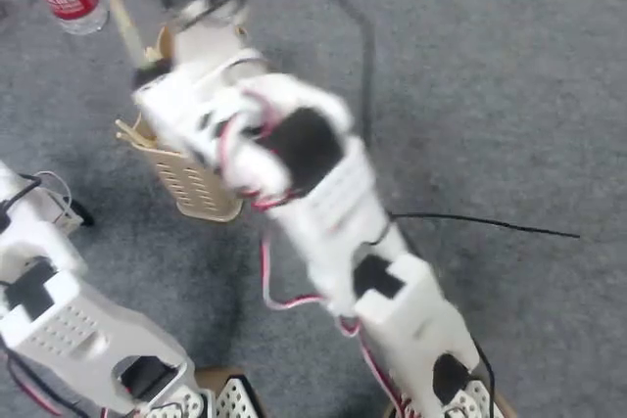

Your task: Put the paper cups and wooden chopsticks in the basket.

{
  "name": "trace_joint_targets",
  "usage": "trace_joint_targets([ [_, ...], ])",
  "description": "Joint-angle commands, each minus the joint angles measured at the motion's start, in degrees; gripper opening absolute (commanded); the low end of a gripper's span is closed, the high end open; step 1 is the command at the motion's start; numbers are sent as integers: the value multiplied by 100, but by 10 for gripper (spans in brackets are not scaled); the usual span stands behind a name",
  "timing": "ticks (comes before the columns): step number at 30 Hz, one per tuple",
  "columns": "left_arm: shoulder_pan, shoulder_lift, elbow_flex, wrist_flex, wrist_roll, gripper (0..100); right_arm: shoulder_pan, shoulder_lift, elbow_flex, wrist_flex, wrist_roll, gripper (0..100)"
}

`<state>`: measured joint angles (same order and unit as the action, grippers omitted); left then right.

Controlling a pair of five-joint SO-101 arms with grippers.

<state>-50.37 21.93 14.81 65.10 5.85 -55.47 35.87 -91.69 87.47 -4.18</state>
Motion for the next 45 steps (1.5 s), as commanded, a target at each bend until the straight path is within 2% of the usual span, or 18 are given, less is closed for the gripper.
trace_joint_targets([
  [1, 70, 62, 92, -9, 9, 272, -602, 426, -501, -462, 791, 7],
  [3, 70, 62, 92, -9, 9, 272, -708, 716, -475, -505, 1099, 7],
  [7, 70, 62, 92, -9, 9, 272, -611, 1042, -475, -523, 1134, 7],
  [15, 88, 62, 92, -9, 9, 272, -426, 532, -484, -549, 1222, 6],
  [19, 88, 62, 92, -9, 9, 272, -409, 189, -475, -848, 1978, 6],
  [24, 88, 62, 92, -9, 9, 272, -154, 180, -440, -1727, 2857, 6],
  [29, 88, 62, 92, -9, 9, 272, -119, 655, -466, -1930, 2813, 6],
  [35, 88, 62, 92, -9, 0, 272, 303, 1473, -466, -1938, 2778, 6],
  [40, 88, 62, 92, -9, 0, 272, 391, 1516, -466, -1895, 2769, 7],
  [45, 88, 62, 92, -9, 0, 272, 382, 1420, -475, -1323, 2848, 22],
])
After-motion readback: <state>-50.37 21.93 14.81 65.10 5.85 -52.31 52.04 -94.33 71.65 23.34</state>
